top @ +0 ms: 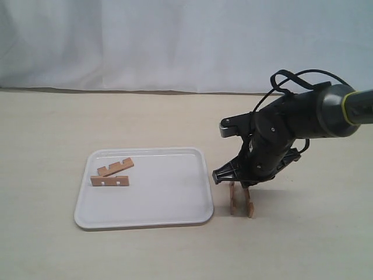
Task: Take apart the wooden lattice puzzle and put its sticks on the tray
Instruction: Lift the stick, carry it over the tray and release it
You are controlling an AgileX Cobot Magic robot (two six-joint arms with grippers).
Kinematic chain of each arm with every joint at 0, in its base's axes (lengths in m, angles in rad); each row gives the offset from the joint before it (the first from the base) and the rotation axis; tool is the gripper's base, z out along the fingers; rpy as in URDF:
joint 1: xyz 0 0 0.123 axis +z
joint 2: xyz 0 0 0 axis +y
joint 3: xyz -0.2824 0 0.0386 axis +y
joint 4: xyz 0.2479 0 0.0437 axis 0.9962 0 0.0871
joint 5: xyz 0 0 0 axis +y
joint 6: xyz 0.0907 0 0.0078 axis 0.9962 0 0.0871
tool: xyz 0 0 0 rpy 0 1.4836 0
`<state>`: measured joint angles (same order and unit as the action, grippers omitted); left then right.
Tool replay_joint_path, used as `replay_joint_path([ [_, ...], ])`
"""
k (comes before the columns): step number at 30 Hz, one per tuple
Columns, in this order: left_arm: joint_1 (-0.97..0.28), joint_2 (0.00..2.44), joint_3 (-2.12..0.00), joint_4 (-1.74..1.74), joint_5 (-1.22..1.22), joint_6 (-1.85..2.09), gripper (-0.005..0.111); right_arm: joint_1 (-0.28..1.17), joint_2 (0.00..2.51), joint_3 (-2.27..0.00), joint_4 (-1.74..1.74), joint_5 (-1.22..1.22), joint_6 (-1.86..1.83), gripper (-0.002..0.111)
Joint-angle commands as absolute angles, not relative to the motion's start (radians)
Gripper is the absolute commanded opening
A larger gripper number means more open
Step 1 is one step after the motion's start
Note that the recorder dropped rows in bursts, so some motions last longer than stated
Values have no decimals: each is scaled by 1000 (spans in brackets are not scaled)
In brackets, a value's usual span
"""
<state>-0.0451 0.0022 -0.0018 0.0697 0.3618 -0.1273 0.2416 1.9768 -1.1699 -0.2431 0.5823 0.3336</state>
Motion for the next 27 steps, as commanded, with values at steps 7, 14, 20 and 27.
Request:
replay_joint_path([
  [7, -47, 0, 0, 69, 357, -132, 0, 234, 2002, -1168, -240, 571, 389, 15],
  [14, -47, 0, 0, 67, 352, -132, 0, 234, 2028, -1168, -253, 566, 404, 15],
  [20, -47, 0, 0, 67, 352, -132, 0, 234, 1956, -1176, -329, 579, 388, 5],
  [27, -47, 0, 0, 67, 352, -132, 0, 262, 1813, -1244, -374, 640, 361, 5],
])
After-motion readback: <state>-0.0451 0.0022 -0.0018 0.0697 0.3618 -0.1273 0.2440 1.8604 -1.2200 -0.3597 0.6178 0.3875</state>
